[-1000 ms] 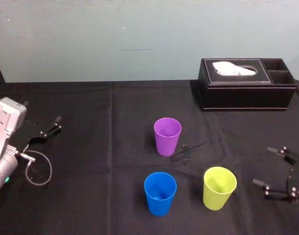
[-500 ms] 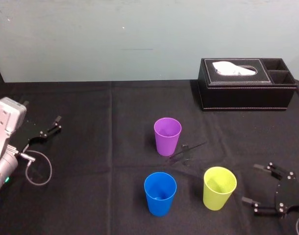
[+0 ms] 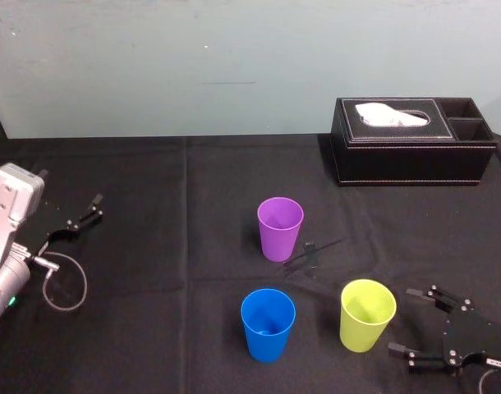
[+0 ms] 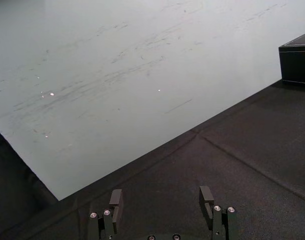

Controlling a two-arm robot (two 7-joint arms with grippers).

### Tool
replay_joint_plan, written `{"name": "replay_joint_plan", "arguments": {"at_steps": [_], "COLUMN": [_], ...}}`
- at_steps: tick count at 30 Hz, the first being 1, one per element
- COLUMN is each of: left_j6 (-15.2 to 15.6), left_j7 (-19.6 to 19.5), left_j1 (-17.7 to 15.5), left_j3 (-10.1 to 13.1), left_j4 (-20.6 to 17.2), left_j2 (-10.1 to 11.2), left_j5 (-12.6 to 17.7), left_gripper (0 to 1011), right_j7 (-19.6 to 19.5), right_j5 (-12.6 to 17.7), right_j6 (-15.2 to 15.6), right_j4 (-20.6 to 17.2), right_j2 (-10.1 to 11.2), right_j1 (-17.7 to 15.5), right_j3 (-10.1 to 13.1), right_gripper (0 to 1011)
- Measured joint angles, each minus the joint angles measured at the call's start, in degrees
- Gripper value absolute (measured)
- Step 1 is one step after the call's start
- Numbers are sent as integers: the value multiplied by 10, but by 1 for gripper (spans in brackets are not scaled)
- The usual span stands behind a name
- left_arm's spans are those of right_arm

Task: Stack the three plastic cups sequentially using one hand.

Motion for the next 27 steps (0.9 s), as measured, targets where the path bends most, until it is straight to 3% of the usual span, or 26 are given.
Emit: {"name": "replay_joint_plan", "arguments": {"at_steps": [27], "left_j6": [0], "left_j7": [0], "left_j1": [0], "left_j3": [0], "left_j4": [0], "left_j2": [0], "left_j5": [0], "left_gripper": [1000], "right_j7": [15], "right_j5": [25], "right_j6": [24], "right_j4": [26], "right_j2": [-22], "right_j1": [54], "right_j3": [-49], "right_gripper": [1003]}}
